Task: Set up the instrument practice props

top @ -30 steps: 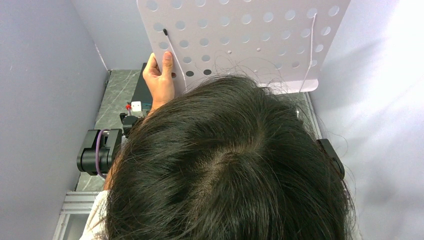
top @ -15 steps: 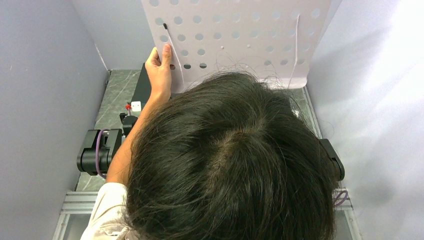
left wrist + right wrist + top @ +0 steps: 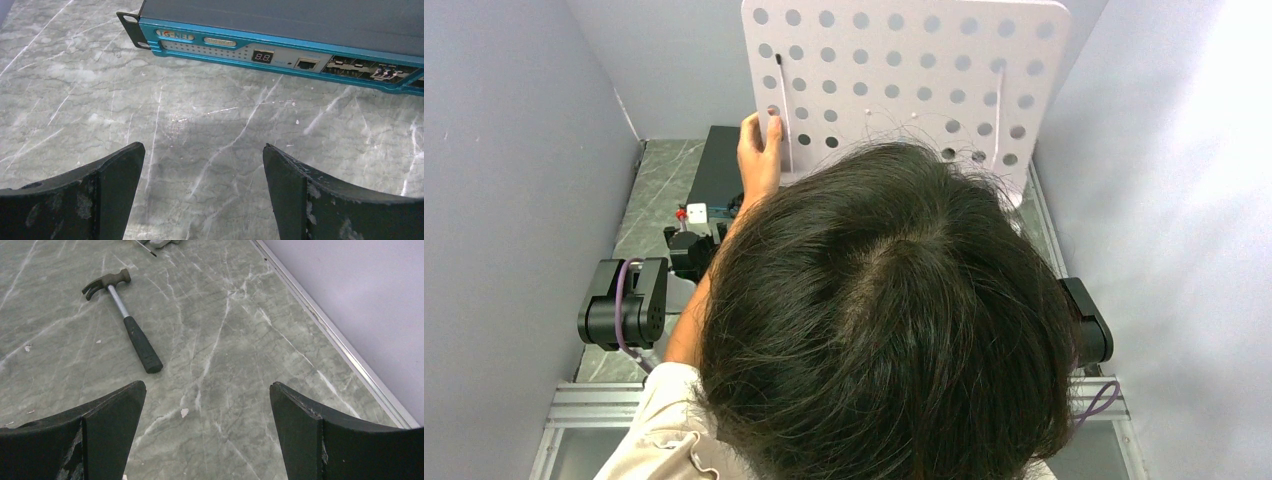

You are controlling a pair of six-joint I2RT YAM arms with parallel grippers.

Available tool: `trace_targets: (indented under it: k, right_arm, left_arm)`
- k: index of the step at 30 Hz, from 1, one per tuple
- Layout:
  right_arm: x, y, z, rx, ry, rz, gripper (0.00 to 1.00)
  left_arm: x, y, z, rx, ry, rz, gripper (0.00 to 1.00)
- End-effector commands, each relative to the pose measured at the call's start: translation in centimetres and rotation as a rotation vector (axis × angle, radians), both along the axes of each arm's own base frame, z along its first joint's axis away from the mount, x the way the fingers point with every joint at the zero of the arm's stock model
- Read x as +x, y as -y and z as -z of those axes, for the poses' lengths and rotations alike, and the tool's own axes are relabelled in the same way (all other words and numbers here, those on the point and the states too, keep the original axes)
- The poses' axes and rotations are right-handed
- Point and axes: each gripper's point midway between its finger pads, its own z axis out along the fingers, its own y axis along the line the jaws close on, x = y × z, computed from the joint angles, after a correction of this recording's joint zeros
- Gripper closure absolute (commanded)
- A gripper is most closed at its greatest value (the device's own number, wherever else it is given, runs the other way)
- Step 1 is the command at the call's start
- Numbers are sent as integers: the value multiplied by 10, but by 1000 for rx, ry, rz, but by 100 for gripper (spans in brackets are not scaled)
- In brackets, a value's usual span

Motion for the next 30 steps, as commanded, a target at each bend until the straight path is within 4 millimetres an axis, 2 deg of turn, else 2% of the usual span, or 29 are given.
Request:
trace_targets:
  k: [1, 30]
  right_arm:
    - [10, -3, -17, 12, 64, -12, 0]
    - [10, -3, -17, 12, 64, -12, 0]
  left_arm:
    - [10, -1, -13, -11, 45, 0, 6]
    - [11, -1, -13, -19, 42, 3, 6]
